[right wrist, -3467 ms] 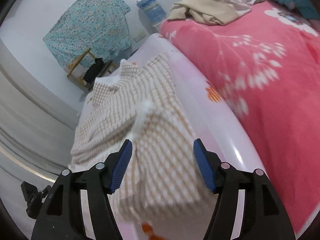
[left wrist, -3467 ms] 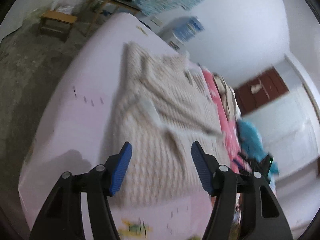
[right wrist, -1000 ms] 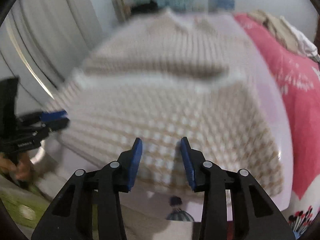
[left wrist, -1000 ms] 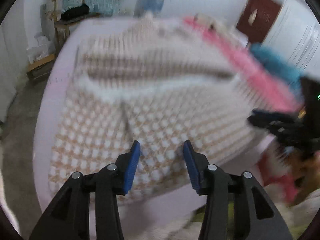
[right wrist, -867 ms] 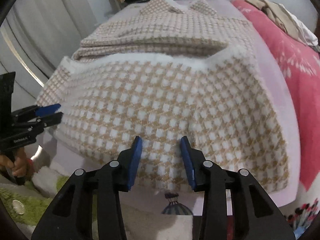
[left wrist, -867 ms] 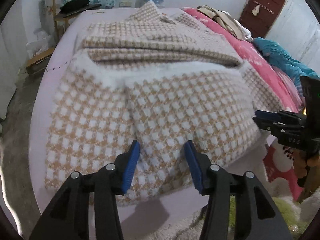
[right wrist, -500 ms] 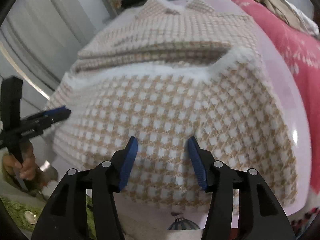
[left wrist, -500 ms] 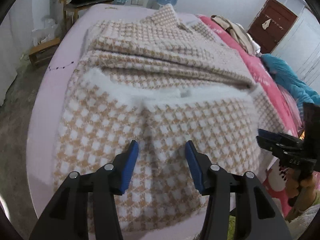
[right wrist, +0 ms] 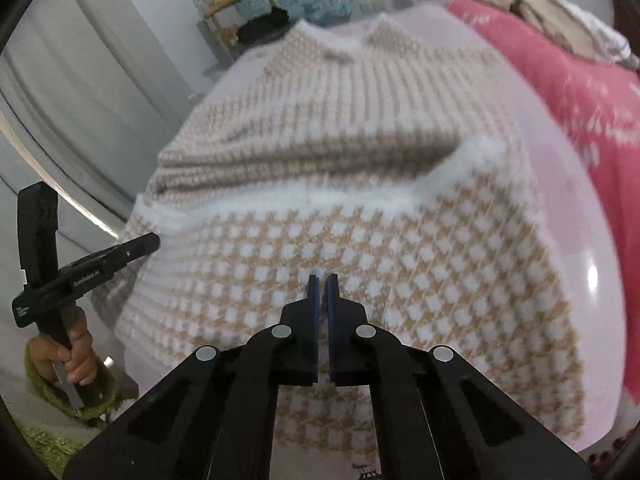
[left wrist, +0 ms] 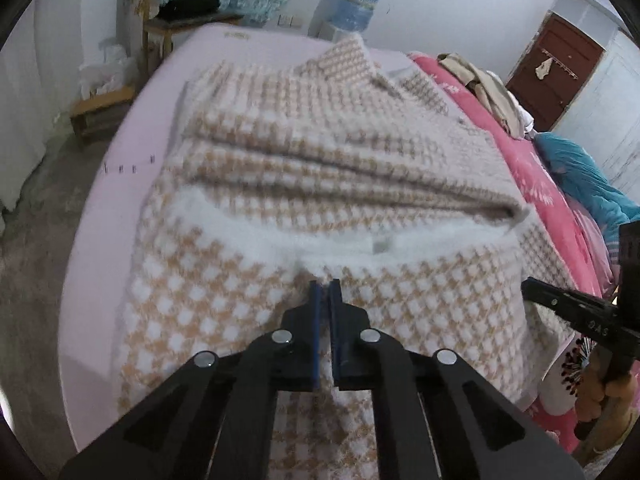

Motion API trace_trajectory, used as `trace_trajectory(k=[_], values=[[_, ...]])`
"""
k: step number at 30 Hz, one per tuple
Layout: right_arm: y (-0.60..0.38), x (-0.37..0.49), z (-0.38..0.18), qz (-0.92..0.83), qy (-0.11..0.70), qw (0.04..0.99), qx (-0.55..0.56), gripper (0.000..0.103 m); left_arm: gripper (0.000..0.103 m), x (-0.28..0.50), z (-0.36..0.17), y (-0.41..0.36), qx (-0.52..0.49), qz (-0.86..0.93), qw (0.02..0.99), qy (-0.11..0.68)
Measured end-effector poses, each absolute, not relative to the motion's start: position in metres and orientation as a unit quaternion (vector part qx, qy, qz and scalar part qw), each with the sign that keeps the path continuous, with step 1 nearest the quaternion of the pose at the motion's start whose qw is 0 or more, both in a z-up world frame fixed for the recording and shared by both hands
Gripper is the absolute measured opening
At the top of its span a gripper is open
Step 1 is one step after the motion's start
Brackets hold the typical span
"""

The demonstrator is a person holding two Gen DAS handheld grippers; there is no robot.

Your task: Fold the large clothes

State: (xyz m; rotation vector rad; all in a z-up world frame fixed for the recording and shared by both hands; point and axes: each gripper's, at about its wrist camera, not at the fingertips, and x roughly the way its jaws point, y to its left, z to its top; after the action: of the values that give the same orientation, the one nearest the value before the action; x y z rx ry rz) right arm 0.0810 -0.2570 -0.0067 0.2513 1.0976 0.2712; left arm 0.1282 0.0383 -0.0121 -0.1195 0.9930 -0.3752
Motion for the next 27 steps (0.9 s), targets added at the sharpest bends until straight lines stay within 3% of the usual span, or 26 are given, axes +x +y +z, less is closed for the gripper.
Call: trace_trajectory(k=[6, 11, 12, 14, 15, 16, 19, 24, 27], values=[[-0.267, 0.086, 0.001, 0.117, 0.5, 0.848, 0.127, 0.001, 0.004, 0.139, -0.002, 0.043, -0.052, -0.172, 0.872, 0.455], [-0.265, 0.091, -0.028, 0.118, 0.537, 0.826, 0.122, 0.009, 0.013, 0.141, -0.027, 0.045, -0.053, -0.177, 0.855, 0.484], [-0.267, 0.091, -0.023, 0.123, 0.538, 0.825, 0.122, 0.016, 0.017, 0.14, -0.024, 0.047, -0.056, -0.178, 0.853, 0.488], [-0.275, 0.089, -0.008, 0.117, 0.518, 0.839, 0.115, 0.037, 0.034, 0.136, -0.013, 0.057, -0.07, -0.18, 0.859, 0.474], [-0.281, 0.087, 0.001, 0.105, 0.502, 0.852, 0.104, 0.05, 0.037, 0.132, -0.005, 0.063, -0.076, -0.175, 0.869, 0.457], [-0.288, 0.088, 0.011, 0.086, 0.484, 0.866, 0.089, 0.051, 0.042, 0.131, 0.0, 0.068, -0.077, -0.17, 0.875, 0.446], [-0.304, 0.097, 0.02, 0.04, 0.472, 0.878, 0.061, 0.051, 0.045, 0.13, 0.012, 0.084, -0.058, -0.125, 0.898, 0.417], [-0.312, 0.12, -0.007, -0.02, 0.491, 0.871, -0.015, 0.049, 0.045, 0.149, -0.006, 0.092, -0.006, -0.057, 0.895, 0.442], [-0.307, 0.125, -0.024, -0.023, 0.508, 0.861, -0.028, 0.026, 0.045, 0.156, -0.014, 0.093, -0.006, -0.052, 0.89, 0.452]])
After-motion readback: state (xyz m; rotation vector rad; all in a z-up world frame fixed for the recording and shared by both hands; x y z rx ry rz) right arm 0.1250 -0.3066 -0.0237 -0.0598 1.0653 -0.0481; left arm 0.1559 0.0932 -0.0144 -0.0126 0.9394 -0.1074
